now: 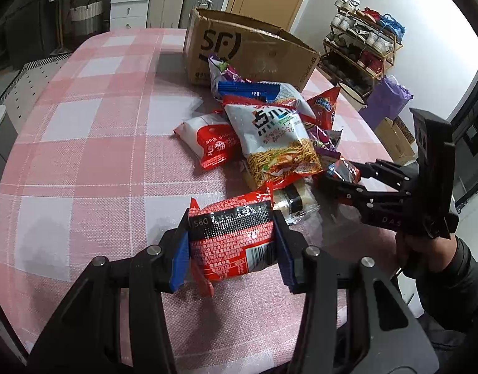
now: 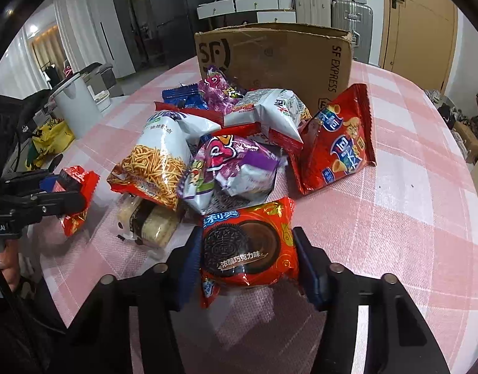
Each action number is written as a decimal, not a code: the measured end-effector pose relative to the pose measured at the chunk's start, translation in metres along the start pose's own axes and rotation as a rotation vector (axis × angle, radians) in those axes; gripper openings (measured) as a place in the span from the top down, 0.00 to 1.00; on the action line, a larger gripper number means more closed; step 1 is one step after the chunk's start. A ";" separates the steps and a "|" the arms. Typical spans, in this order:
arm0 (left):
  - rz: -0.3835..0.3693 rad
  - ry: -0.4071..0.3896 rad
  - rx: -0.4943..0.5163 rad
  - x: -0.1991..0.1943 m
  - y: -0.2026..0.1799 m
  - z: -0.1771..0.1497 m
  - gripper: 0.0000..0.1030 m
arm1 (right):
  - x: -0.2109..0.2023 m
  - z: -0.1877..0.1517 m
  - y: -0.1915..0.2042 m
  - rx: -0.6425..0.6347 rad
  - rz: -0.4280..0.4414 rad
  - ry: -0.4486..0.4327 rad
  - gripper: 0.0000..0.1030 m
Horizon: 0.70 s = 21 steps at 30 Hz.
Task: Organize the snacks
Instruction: 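Grasp the red Oreo pack with the right gripper while the left holds its pack, then carry both packs over the cardboard box and open both grippers inside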
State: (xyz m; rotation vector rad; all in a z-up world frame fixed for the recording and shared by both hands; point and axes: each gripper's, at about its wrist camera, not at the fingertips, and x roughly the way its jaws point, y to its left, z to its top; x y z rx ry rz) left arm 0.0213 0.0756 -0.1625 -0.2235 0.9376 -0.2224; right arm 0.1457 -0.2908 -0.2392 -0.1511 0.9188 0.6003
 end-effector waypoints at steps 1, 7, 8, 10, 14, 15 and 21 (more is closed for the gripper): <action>0.001 -0.003 0.000 -0.001 -0.001 0.000 0.57 | -0.002 -0.002 0.000 0.004 0.003 -0.002 0.47; 0.013 -0.028 0.008 -0.015 -0.004 0.002 0.57 | -0.024 -0.009 -0.004 0.043 0.015 -0.042 0.47; 0.015 -0.033 0.010 -0.018 -0.006 0.002 0.57 | -0.028 -0.009 -0.004 0.048 0.017 -0.052 0.47; 0.015 -0.041 0.015 -0.022 -0.007 0.004 0.57 | -0.038 -0.010 -0.006 0.056 0.019 -0.073 0.47; 0.015 -0.058 0.032 -0.031 -0.015 0.008 0.57 | -0.057 -0.007 -0.007 0.067 0.022 -0.114 0.47; 0.014 -0.062 0.036 -0.032 -0.016 0.009 0.57 | -0.061 -0.006 -0.006 0.068 0.025 -0.124 0.47; 0.002 -0.105 0.067 -0.049 -0.029 0.026 0.57 | -0.096 0.005 -0.006 0.074 0.060 -0.197 0.47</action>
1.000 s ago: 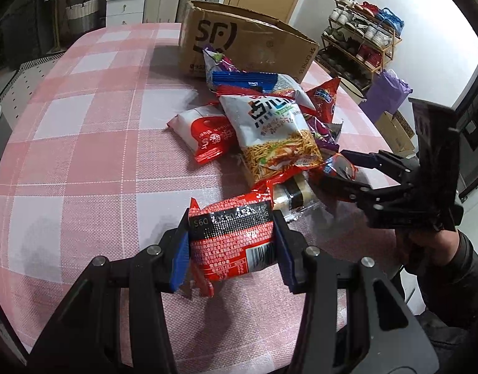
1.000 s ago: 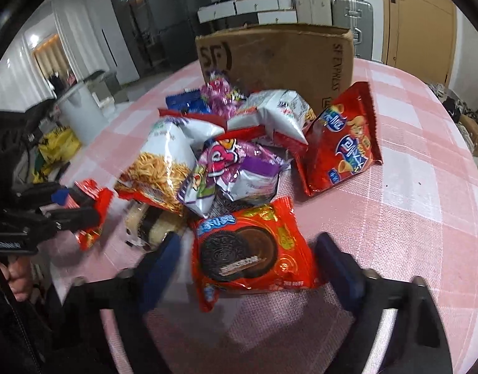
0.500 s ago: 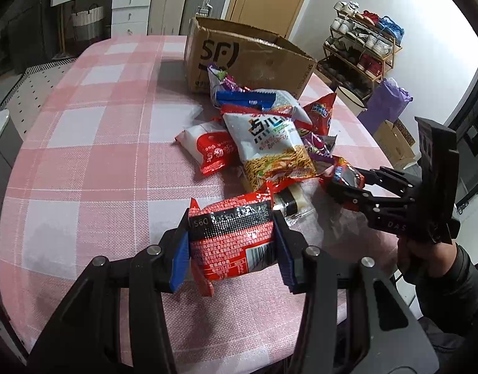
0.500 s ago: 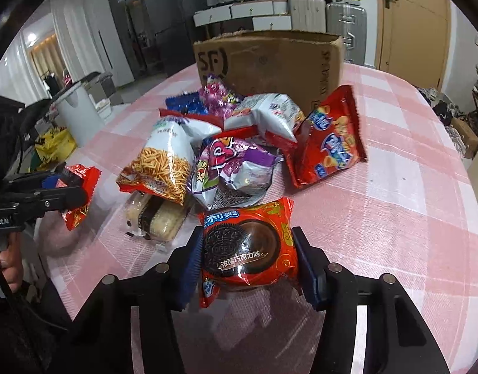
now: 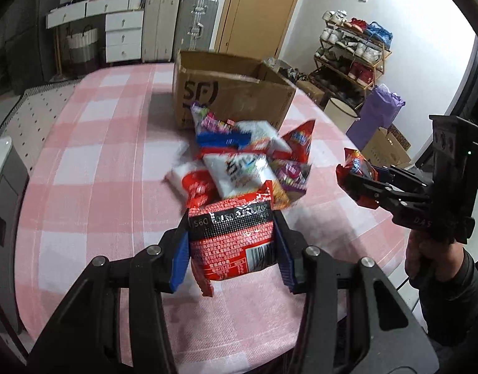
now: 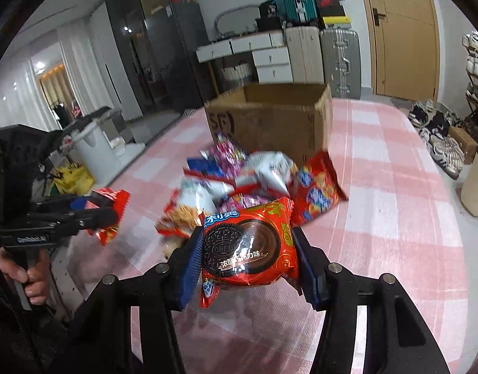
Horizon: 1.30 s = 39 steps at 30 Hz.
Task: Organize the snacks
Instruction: 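Carry both packs over the cardboard box and open both grippers inside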
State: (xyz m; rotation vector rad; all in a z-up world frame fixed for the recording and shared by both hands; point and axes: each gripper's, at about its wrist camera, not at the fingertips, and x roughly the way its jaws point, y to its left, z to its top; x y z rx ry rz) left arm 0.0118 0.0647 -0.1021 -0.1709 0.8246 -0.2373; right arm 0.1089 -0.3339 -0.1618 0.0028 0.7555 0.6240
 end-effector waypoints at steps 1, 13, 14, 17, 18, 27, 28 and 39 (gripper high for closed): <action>-0.002 -0.007 0.006 -0.003 -0.001 0.004 0.57 | -0.005 0.006 0.001 -0.002 0.007 -0.014 0.47; 0.005 -0.083 0.061 -0.017 -0.013 0.072 0.57 | -0.038 0.072 0.006 -0.022 0.080 -0.145 0.47; 0.004 -0.087 0.066 -0.017 -0.014 0.080 0.57 | -0.038 0.077 0.006 -0.023 0.083 -0.152 0.47; 0.006 -0.095 0.070 -0.012 -0.014 0.102 0.57 | -0.038 0.099 0.006 -0.032 0.094 -0.170 0.47; 0.006 -0.097 0.073 -0.012 -0.015 0.108 0.57 | -0.038 0.107 0.006 -0.036 0.098 -0.178 0.47; 0.001 -0.118 0.067 0.002 -0.011 0.183 0.57 | -0.025 0.171 -0.001 -0.044 0.110 -0.221 0.47; 0.002 -0.118 0.073 0.005 -0.012 0.192 0.57 | -0.022 0.179 -0.003 -0.044 0.109 -0.222 0.47; 0.005 -0.084 0.065 0.062 -0.007 0.276 0.57 | 0.021 0.237 -0.020 -0.041 0.082 -0.204 0.47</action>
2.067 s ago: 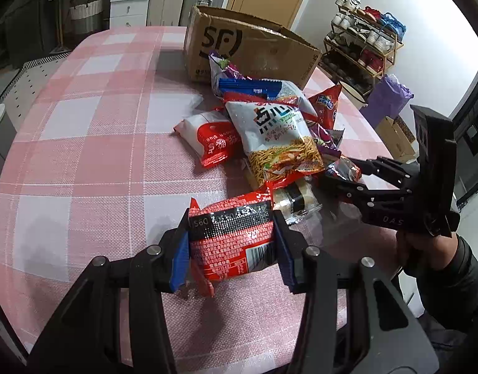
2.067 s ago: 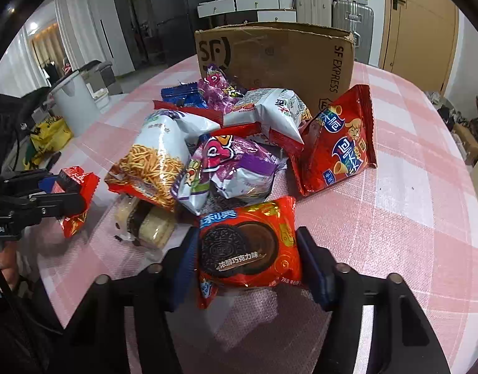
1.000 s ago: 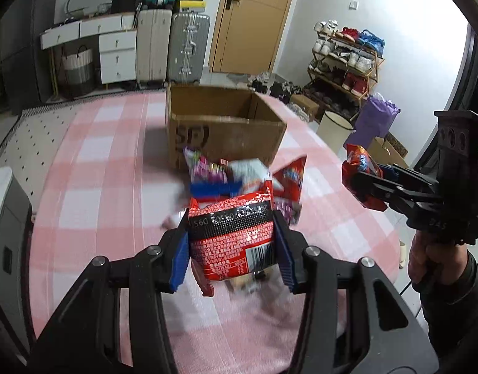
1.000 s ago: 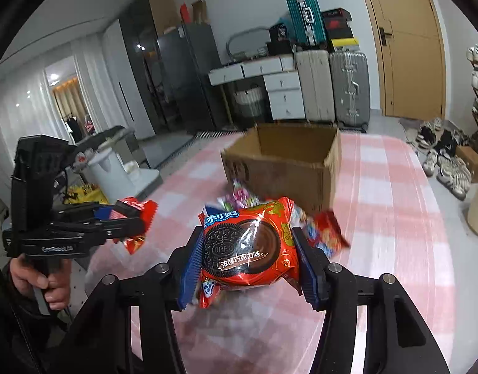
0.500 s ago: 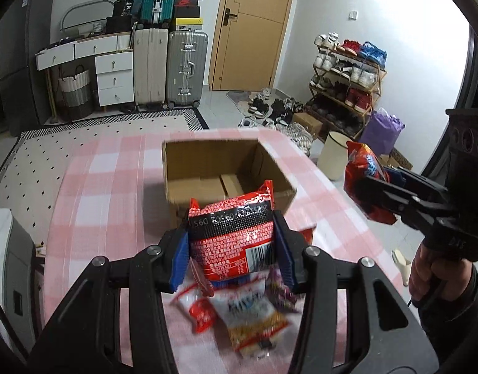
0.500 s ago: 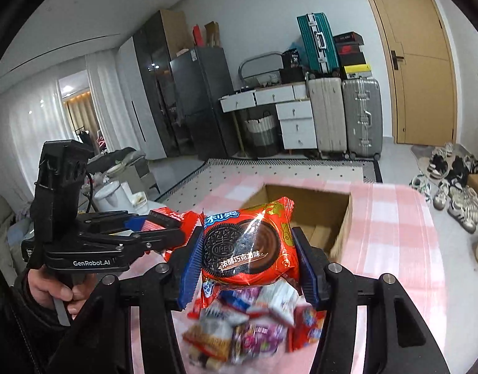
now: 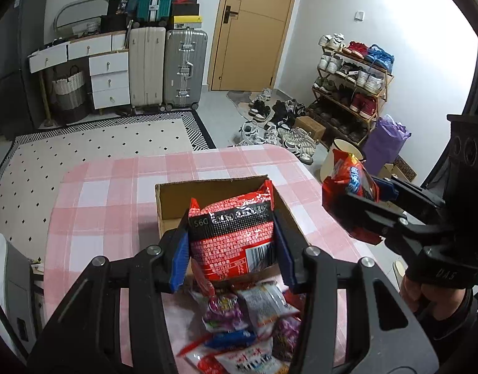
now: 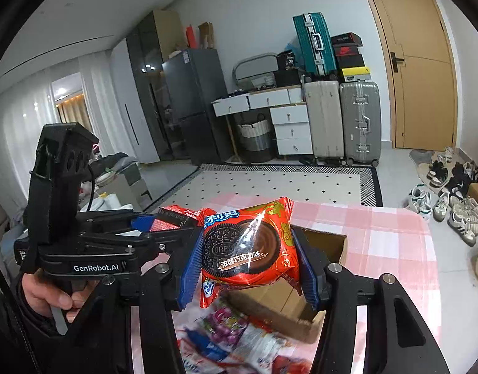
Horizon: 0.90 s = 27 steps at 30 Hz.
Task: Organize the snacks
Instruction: 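Carry both packs over the cardboard box and open both grippers inside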
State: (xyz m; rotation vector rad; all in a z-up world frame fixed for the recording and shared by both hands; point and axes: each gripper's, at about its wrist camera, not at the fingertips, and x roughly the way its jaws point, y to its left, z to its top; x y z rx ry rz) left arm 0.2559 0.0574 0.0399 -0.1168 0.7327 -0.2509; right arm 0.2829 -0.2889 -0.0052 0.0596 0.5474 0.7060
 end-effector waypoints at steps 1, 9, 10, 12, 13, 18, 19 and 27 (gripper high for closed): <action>0.003 0.005 -0.002 0.007 0.001 0.002 0.57 | 0.006 0.003 -0.005 0.007 -0.005 0.003 0.47; -0.010 0.080 -0.053 0.076 0.025 0.010 0.57 | 0.054 0.008 -0.025 0.025 -0.025 0.064 0.47; -0.014 0.091 -0.059 0.085 0.027 0.009 0.57 | 0.060 0.007 -0.027 0.026 -0.029 0.071 0.47; -0.017 0.109 -0.062 0.097 0.031 0.006 0.57 | 0.072 0.005 -0.032 0.036 -0.032 0.086 0.47; -0.016 0.115 -0.061 0.103 0.032 0.002 0.57 | 0.081 0.004 -0.035 0.041 -0.038 0.099 0.47; -0.017 0.144 -0.059 0.127 0.035 -0.007 0.57 | 0.108 -0.008 -0.049 0.056 -0.054 0.143 0.47; -0.016 0.147 -0.057 0.130 0.034 -0.010 0.57 | 0.111 -0.013 -0.053 0.060 -0.057 0.151 0.47; -0.009 0.188 -0.060 0.160 0.039 -0.017 0.57 | 0.135 -0.029 -0.063 0.071 -0.057 0.179 0.47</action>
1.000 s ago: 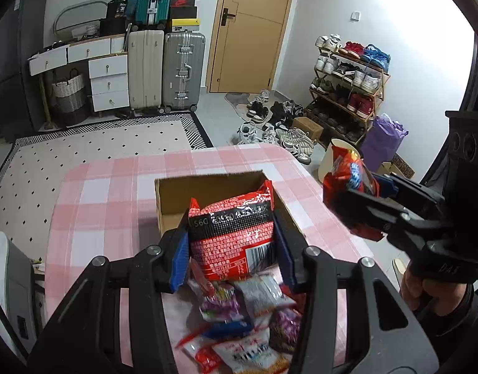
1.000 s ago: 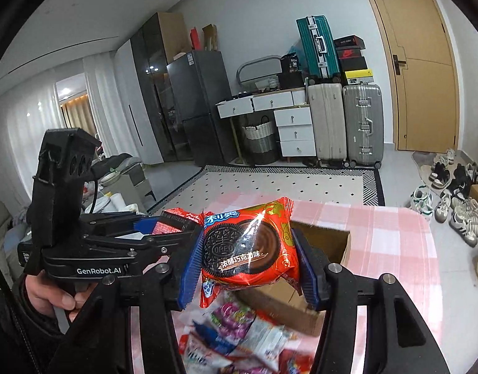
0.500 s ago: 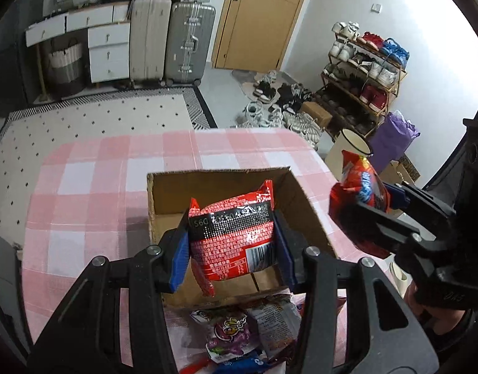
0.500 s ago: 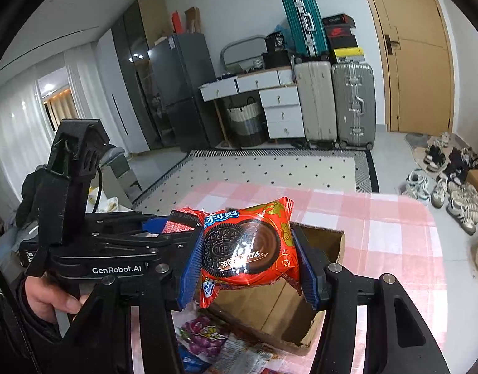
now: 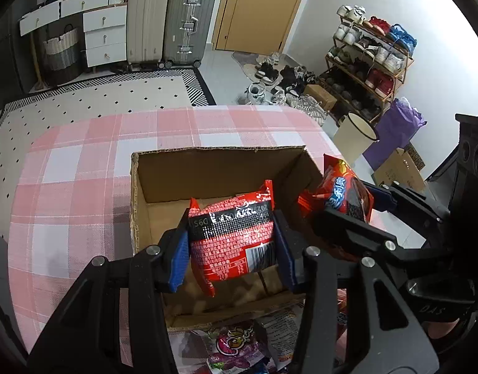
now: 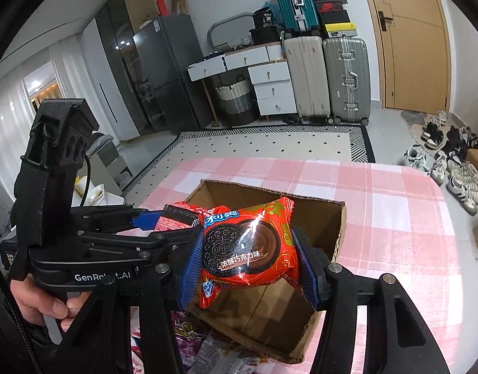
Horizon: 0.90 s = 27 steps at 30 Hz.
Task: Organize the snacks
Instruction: 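Carry both packs over the cardboard box and open both grippers inside, then withdraw both open grippers from the box back toward the snack pile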
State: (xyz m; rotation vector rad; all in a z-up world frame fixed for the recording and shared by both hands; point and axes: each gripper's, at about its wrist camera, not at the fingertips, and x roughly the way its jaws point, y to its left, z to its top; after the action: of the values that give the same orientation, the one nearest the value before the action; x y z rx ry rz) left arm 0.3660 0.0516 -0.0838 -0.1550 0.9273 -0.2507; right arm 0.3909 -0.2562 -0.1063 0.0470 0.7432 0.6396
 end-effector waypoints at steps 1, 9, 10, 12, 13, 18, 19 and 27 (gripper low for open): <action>0.003 0.000 0.000 0.002 0.000 0.000 0.57 | 0.001 -0.002 -0.001 -0.001 -0.001 0.001 0.46; -0.001 0.021 -0.020 0.015 0.009 -0.001 0.45 | 0.013 -0.006 -0.008 0.016 -0.026 0.014 0.43; 0.006 0.020 -0.022 0.014 0.010 -0.001 0.33 | 0.012 -0.006 -0.010 0.022 -0.025 0.010 0.38; 0.032 0.003 -0.017 0.008 0.010 -0.001 0.30 | 0.005 -0.007 -0.012 0.027 -0.030 -0.009 0.31; 0.041 -0.008 -0.016 0.004 0.010 -0.002 0.30 | 0.002 -0.007 -0.012 0.024 -0.032 -0.019 0.31; 0.049 -0.034 -0.017 -0.016 0.009 -0.008 0.30 | -0.022 -0.007 -0.012 0.036 -0.040 -0.069 0.31; 0.052 -0.041 -0.015 -0.021 0.008 -0.010 0.30 | -0.028 -0.006 -0.012 0.041 -0.039 -0.076 0.31; 0.071 -0.095 -0.015 -0.069 -0.008 -0.028 0.25 | -0.075 -0.018 -0.002 0.042 -0.052 -0.126 0.28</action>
State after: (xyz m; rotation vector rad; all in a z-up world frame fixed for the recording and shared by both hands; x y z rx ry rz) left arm 0.3023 0.0623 -0.0452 -0.1458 0.8391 -0.1691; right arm 0.3389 -0.3028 -0.0742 0.1052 0.6336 0.5664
